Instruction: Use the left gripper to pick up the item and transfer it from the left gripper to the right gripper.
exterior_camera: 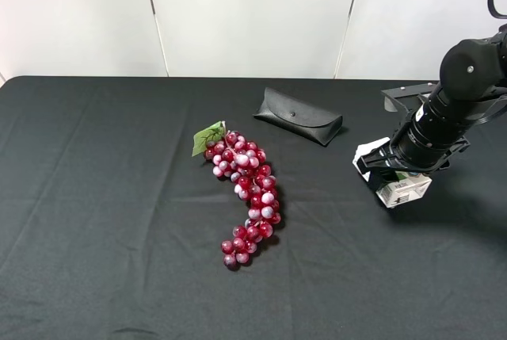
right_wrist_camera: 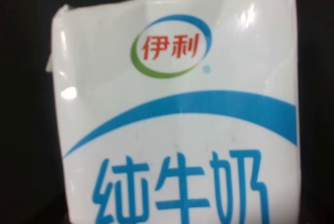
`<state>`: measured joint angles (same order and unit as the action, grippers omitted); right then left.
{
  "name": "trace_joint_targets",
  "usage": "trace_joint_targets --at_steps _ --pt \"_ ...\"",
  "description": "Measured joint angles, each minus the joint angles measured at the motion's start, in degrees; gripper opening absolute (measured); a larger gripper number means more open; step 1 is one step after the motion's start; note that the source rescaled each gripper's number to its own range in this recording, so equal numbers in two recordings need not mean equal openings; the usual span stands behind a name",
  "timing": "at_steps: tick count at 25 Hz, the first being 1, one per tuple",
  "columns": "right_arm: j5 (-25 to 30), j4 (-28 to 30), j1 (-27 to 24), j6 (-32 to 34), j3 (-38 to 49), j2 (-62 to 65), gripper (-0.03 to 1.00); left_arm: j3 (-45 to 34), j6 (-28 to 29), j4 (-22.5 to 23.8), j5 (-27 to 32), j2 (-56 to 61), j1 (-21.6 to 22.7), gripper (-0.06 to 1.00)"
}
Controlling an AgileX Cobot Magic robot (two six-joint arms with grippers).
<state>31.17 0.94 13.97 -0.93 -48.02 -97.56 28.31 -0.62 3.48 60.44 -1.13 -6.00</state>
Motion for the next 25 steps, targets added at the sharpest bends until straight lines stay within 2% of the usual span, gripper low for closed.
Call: trace_joint_targets --at_steps 4,6,7,8,10,13,25 --pt "0.0 -0.6 0.0 0.0 0.0 0.0 0.00 0.0 0.0 0.0 0.0 0.0 0.0 1.00" --pt "-0.2 -0.9 0.0 0.2 0.0 0.0 0.51 0.0 0.0 0.0 0.0 0.0 0.0 1.00" --pt "-0.2 -0.9 0.0 0.3 -0.1 0.0 0.68 0.0 0.0 0.0 0.0 0.0 0.0 1.00" --pt "-0.2 -0.9 0.0 0.4 -0.2 0.0 0.81 0.0 0.0 0.0 0.0 0.0 0.0 1.00" --pt "-0.2 -1.2 0.0 0.9 -0.3 0.0 0.93 0.0 0.0 0.0 0.0 0.0 0.0 1.00" --pt "-0.2 -1.2 0.0 0.9 -0.3 0.0 0.98 0.0 0.0 0.0 0.0 0.0 0.0 1.00" --pt "0.6 -1.3 0.0 0.9 -0.3 2.3 1.00 0.0 0.0 0.1 -0.2 0.0 0.0 1.00"
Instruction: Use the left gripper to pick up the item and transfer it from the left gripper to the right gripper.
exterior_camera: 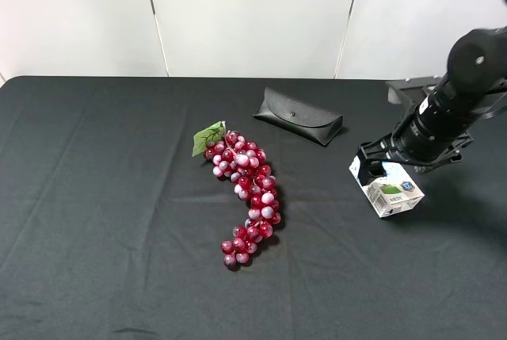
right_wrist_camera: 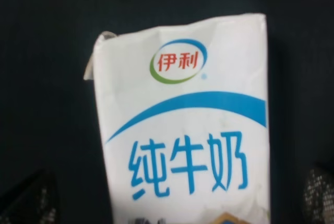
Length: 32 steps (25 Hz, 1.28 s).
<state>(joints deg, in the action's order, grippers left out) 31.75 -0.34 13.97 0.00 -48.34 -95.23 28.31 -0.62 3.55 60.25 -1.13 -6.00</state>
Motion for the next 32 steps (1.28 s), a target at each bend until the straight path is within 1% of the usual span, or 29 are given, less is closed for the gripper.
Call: trace_joint_targets --at_steps 4,8,11,12,13,15,24,29,32 --pt "3.4 0.0 0.0 0.0 0.0 5.9 1.00 0.0 0.0 0.0 0.0 0.0 0.0 1.00" --pt "7.2 0.0 0.0 1.8 0.0 11.5 1.00 0.0 0.0 0.0 0.0 0.0 0.0 1.00" --pt "11.1 0.0 0.0 2.2 0.0 16.8 1.00 0.0 0.0 0.0 0.0 0.0 0.0 1.00" --pt "11.1 0.0 0.0 2.2 0.0 16.8 1.00 0.0 0.0 0.0 0.0 0.0 0.0 1.00" --pt "13.7 0.0 0.0 2.4 0.0 20.1 1.00 0.0 0.0 0.0 0.0 0.0 0.0 1.00" --pt "16.7 0.0 0.0 2.7 0.0 23.9 1.00 0.0 0.0 0.0 0.0 0.0 0.0 1.00" --pt "26.8 -0.5 0.0 3.6 0.0 40.6 1.00 0.0 0.0 0.0 0.0 0.0 0.0 1.00" --pt "31.7 -0.7 0.0 4.9 0.0 48.0 1.00 0.0 0.0 0.0 0.0 0.0 0.0 1.00" --pt "33.0 -0.7 0.0 5.2 0.0 51.6 1.00 0.0 0.0 0.0 0.0 0.0 0.0 1.00"
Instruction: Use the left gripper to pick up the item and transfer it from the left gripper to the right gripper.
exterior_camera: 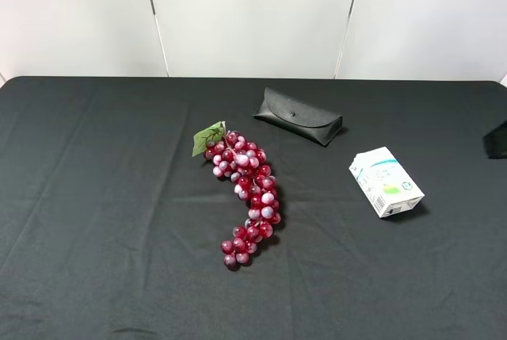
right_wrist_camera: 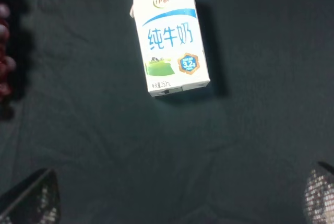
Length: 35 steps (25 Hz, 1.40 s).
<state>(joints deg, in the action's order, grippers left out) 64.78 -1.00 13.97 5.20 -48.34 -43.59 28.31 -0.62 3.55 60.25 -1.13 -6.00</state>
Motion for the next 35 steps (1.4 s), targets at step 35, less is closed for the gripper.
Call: trace_joint_targets --at_steps 35 --pt "-5.6 1.0 0.0 -1.9 20.1 43.9 1.00 0.0 0.0 0.0 0.0 0.0 0.0 1.00"
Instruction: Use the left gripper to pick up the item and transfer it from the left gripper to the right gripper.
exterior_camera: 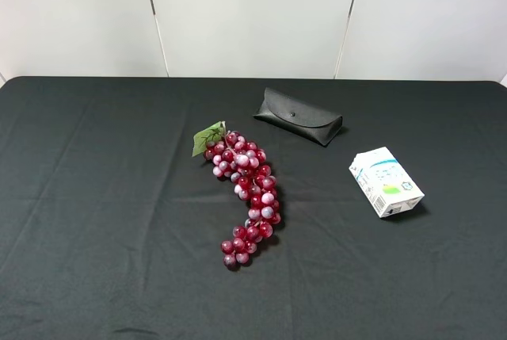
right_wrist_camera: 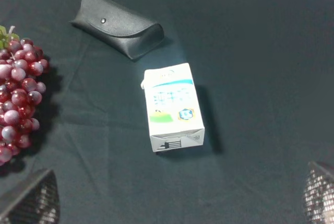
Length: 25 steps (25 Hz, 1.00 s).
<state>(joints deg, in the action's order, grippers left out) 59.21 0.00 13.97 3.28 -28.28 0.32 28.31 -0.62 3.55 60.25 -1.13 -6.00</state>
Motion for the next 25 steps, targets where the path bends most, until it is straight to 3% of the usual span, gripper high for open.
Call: trace_joint_targets --at_steps 12,19,25 --pt "-0.4 0.0 -0.4 0.0 0.0 0.0 1.00 0.0 0.0 0.0 0.0 0.0 0.0 1.00" --pt "-0.4 0.0 -10.4 0.0 0.0 0.0 1.00 0.0 0.0 -0.1 0.1 0.0 0.0 1.00" --pt "-0.4 0.0 -15.2 0.0 0.0 0.0 1.00 0.0 0.0 -0.1 0.1 0.0 0.0 1.00"
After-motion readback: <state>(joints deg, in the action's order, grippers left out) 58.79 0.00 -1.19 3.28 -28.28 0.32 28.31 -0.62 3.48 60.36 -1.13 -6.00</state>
